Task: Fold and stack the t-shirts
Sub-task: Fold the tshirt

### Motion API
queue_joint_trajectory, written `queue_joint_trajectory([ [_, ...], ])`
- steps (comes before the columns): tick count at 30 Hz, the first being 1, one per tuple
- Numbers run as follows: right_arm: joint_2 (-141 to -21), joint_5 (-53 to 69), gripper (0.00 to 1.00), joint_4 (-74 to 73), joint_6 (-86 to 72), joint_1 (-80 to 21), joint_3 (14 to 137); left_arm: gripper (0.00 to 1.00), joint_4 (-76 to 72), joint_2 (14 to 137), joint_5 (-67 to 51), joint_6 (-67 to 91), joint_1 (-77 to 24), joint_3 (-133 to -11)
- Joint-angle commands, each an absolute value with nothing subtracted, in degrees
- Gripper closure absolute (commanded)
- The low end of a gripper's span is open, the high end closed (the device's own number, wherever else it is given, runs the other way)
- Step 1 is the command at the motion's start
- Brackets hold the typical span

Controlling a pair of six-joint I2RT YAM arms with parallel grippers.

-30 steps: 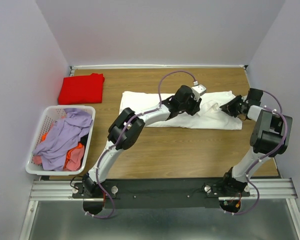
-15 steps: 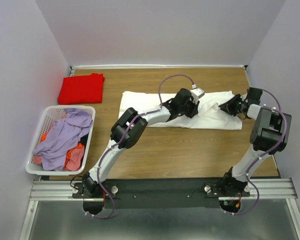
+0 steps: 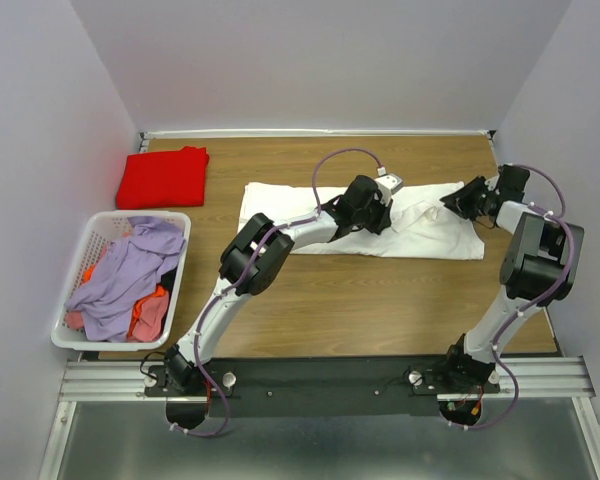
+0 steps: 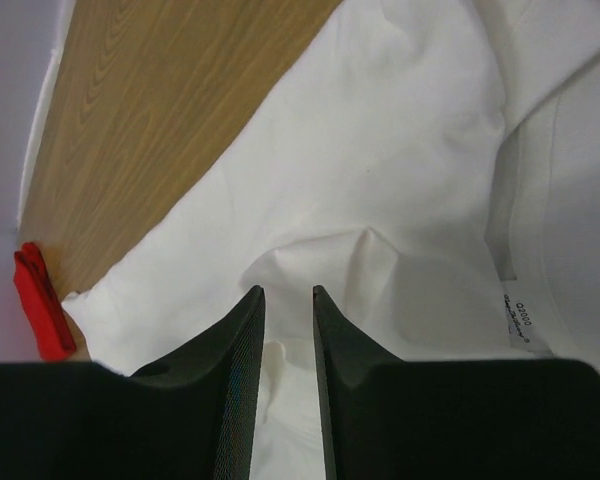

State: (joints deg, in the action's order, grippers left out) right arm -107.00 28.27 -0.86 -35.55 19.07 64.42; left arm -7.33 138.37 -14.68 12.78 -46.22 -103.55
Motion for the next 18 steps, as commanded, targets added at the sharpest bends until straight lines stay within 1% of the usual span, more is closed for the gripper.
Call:
queue_joint_trajectory([
  [1, -108.89, 31.2, 0.65, -0.7, -36.04, 18.98, 63.28, 0.88, -8.17, 138.87, -16.87, 13.62, -45.97, -102.74],
  [9, -110.04, 32.52, 0.65, -0.7, -35.69, 18.98, 60.91, 0.89, -8.17, 138.96, -17.93, 14.5, -45.62, -102.83],
  [18, -104.42, 30.15, 0.65, -0.79, -33.49, 18.98, 57.66, 0.89, -8.17, 139.13, -18.02, 14.85, -45.53, -103.01],
])
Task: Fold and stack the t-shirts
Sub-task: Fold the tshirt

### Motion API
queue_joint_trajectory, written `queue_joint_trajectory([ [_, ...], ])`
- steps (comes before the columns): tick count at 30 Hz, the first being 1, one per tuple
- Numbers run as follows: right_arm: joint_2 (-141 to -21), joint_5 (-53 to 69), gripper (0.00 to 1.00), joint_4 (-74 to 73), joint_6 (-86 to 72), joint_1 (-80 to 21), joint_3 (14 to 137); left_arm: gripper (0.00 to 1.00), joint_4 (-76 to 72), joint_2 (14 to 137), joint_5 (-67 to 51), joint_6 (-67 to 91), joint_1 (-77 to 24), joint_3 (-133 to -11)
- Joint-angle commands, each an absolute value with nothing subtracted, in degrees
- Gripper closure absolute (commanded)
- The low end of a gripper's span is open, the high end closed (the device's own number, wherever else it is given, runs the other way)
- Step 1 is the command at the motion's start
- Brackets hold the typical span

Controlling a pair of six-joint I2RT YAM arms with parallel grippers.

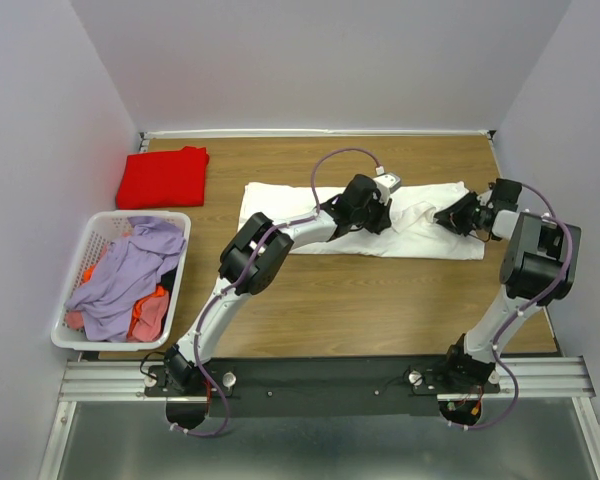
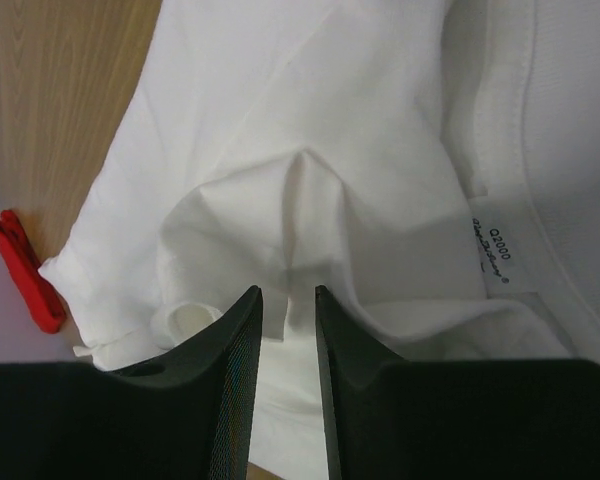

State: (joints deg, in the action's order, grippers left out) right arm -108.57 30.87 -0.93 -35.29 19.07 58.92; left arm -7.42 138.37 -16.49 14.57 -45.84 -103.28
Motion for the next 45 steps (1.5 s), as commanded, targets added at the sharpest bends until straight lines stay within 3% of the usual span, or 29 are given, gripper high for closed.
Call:
queue_joint_trajectory([
  [1, -103.89, 29.62, 0.65, -0.79, -33.05, 18.98, 57.66, 0.89, -8.17, 139.13, -18.1, 14.94, -45.53, -103.01],
  [29, -108.63, 30.41, 0.66, -0.7, -29.88, 17.93, 58.45, 0.89, -8.17, 139.31, -18.72, 15.29, -45.26, -103.27],
  [42, -111.7, 31.82, 0.99, -3.24, -27.34, 17.75, 68.71, 0.89, -7.82, 136.85, -22.59, 19.42, -43.51, -104.41],
  [45, -113.2, 32.08, 1.0, -5.27, -24.88, 17.32, 72.23, 0.89, -7.82, 134.74, -22.67, 19.6, -43.16, -103.8],
])
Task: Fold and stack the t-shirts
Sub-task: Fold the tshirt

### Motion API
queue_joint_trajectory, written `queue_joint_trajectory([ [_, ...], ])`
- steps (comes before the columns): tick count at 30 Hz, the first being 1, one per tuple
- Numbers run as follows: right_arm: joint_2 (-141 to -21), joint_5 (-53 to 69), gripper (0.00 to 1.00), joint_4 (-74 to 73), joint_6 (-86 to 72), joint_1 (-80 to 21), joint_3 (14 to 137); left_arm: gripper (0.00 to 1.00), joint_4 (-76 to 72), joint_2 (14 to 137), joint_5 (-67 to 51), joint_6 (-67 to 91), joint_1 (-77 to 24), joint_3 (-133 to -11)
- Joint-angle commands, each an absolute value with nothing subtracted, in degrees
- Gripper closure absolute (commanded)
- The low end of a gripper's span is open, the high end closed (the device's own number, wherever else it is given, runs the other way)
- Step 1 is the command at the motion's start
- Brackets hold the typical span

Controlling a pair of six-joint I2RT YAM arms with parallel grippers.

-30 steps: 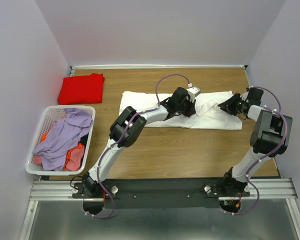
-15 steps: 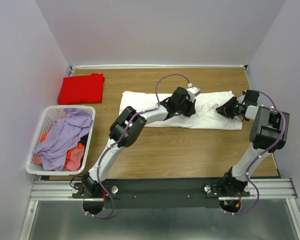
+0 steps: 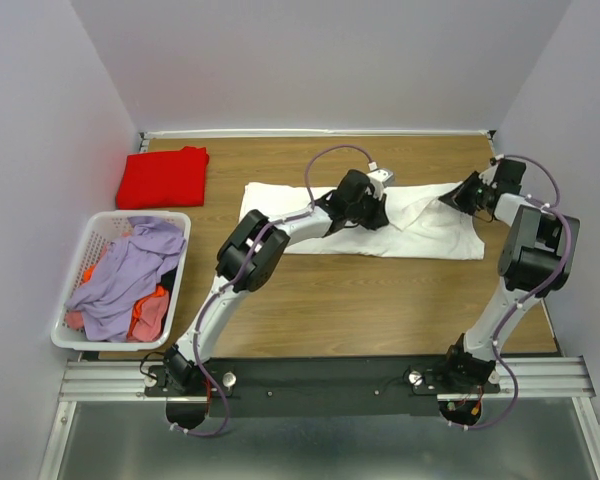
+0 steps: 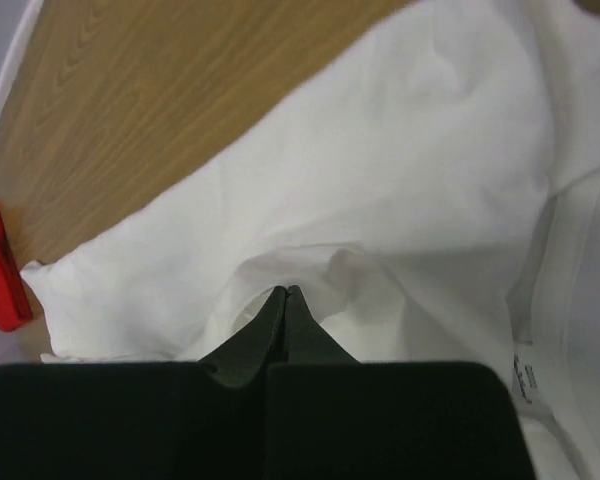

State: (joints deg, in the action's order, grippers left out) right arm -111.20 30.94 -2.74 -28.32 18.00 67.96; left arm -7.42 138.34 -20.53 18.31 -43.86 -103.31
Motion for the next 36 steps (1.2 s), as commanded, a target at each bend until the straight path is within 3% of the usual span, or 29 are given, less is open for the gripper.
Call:
queue_joint_trajectory([
  [1, -114.07, 32.08, 1.0, -6.4, -24.35, 17.05, 74.16, 0.89, -7.74, 133.78, -22.85, 19.86, -42.98, -103.62],
  [12, -116.28, 22.86, 0.99, -16.08, -8.98, 12.22, 83.67, 0.88, -6.16, 126.57, -24.26, 20.39, -40.43, -97.31],
  [29, -107.23, 3.96, 0.96, -15.12, -2.99, 11.25, 73.83, 0.88, -0.62, 110.57, -24.52, 18.46, -33.23, -79.29],
  [34, -107.4, 5.18, 0.83, -14.33, -2.02, 11.25, 72.25, 0.88, -0.09, 108.11, -23.3, 17.41, -31.47, -75.15],
  [36, -107.75, 5.62, 0.82, -13.72, -2.02, 10.81, 70.94, 0.88, -0.09, 107.14, -22.42, 17.05, -31.11, -74.1],
])
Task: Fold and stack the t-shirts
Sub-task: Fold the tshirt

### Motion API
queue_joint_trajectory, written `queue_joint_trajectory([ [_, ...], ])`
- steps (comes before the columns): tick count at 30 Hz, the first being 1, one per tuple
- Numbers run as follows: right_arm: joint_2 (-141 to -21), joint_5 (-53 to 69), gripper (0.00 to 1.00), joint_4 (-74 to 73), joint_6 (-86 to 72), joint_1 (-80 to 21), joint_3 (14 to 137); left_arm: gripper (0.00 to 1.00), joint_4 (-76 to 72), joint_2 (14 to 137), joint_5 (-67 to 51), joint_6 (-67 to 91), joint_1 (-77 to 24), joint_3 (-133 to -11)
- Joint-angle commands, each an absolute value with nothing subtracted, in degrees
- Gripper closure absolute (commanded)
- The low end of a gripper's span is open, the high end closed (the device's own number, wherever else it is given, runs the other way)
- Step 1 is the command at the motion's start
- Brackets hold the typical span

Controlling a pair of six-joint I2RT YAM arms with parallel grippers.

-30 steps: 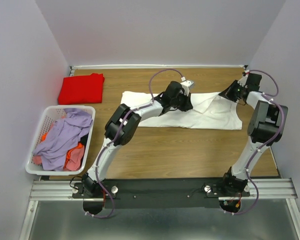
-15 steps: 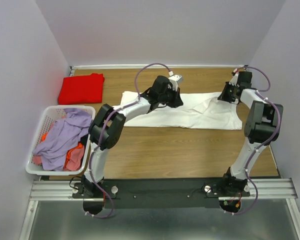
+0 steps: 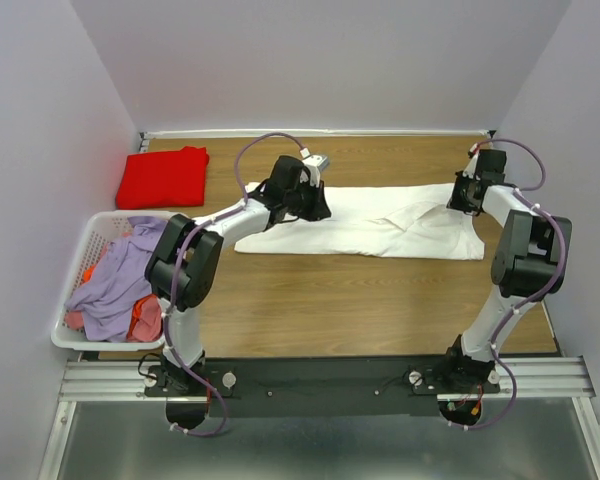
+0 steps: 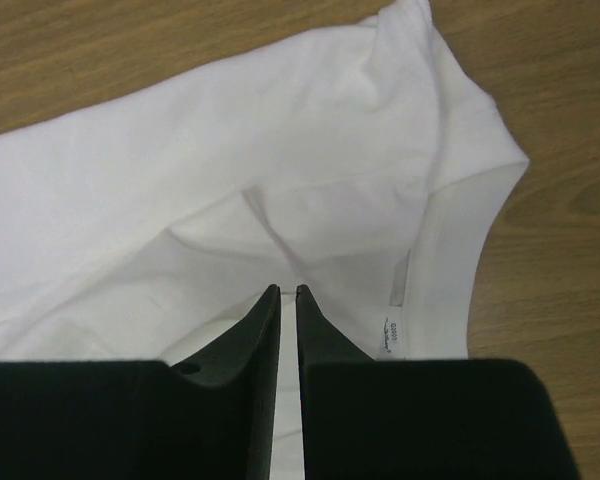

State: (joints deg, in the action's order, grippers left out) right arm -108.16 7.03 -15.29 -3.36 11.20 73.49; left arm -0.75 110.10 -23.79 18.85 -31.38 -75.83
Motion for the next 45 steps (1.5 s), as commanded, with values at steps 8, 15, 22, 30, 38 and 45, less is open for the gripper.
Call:
queue_joint_trajectory([
  [8, -104.69, 3.87, 0.76, -12.74, -8.24, 9.76, 70.13, 0.88, 1.4, 106.53, -21.01, 16.09, -30.76, -73.13],
  [15, -99.58, 14.02, 0.67, -11.34, -20.8, 9.84, 73.74, 0.88, 2.55, 104.68, -18.2, 15.29, -30.5, -72.16],
  [22, -105.63, 31.72, 0.64, 10.26, -37.96, 9.93, 68.47, 0.87, 4.13, 103.1, -15.91, 14.42, -29.97, -70.4],
  [30, -115.83, 40.07, 0.64, 37.32, -52.37, 16.68, 55.21, 0.87, 6.06, 100.2, -12.22, 13.89, -28.22, -66.36],
  [38, -120.5, 45.87, 0.64, 41.57, -51.42, 22.76, 53.35, 0.86, 6.68, 99.14, -11.51, 13.98, -25.84, -65.04],
  [45, -115.15, 51.94, 0.6, 42.54, -51.94, 22.76, 53.97, 0.84, 6.59, 101.51, -11.51, 14.24, -25.49, -66.71],
])
